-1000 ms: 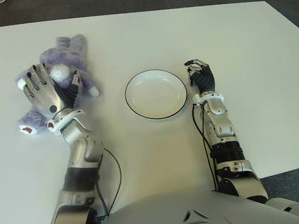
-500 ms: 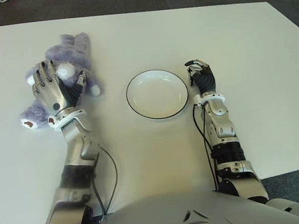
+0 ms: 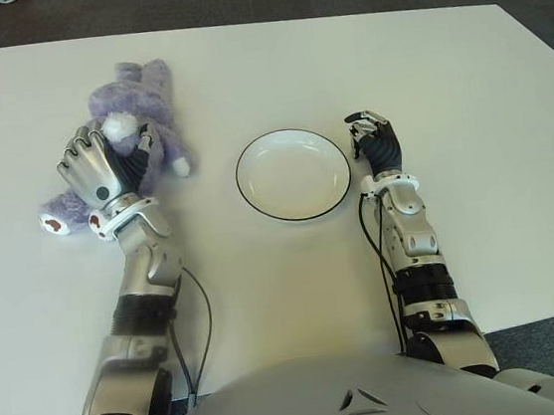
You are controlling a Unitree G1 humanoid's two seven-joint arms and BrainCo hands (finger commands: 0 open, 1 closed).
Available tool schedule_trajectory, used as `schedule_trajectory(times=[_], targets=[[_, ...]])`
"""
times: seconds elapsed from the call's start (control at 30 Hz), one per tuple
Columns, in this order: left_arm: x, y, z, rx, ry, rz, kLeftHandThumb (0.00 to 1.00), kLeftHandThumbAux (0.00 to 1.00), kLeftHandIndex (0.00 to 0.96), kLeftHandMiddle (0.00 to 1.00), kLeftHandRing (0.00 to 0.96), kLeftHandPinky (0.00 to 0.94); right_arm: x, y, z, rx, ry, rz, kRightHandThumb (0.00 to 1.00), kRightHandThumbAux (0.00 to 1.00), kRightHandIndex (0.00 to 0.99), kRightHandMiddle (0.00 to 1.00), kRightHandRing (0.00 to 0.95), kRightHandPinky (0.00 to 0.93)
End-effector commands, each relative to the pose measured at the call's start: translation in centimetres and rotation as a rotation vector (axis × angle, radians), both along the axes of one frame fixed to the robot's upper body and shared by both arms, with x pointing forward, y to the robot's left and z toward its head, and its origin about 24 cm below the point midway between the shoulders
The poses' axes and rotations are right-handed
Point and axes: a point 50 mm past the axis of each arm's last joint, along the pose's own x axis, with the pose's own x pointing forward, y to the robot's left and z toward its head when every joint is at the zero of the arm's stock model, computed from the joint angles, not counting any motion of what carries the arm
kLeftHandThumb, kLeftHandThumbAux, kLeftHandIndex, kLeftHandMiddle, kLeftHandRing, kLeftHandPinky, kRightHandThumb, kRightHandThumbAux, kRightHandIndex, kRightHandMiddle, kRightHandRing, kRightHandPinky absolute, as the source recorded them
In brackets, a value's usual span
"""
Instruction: Put the doll into the plate.
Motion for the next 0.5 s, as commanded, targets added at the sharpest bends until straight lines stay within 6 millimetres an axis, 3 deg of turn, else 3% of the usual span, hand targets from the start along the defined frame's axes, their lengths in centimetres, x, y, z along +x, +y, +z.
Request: schedule_trajectory(times=[0.03, 0.27, 0.5], targets=[[-0.50, -0.29, -2.13, -0.054, 0.005, 0.005, 0.171, 0.342, 0.756, 0.815, 0.821, 0.872, -2.46, -0.24, -4.35, 0.034, 0.197, -0.019, 0.699, 0.721, 0.440, 0.832, 0.820, 0.823], [-0.48, -0.87, -2.58, -0.087, -0.117, 0.007, 0.081, 0.276, 0.865, 0.879, 0.873, 0.898, -2.53, -0.47, -4.28, 0.026, 0.202, -0.021, 0.699, 0.721, 0.440, 0.830, 0.817, 0.815], [-0.24, -1.23, -2.85, -0.152, -0.121, 0.024, 0.057, 0.251, 0.890, 0.898, 0.891, 0.907, -2.53, -0.60, -4.25, 0.018, 0.209, -0.026, 0.699, 0.721, 0.440, 0.827, 0.815, 0.815]])
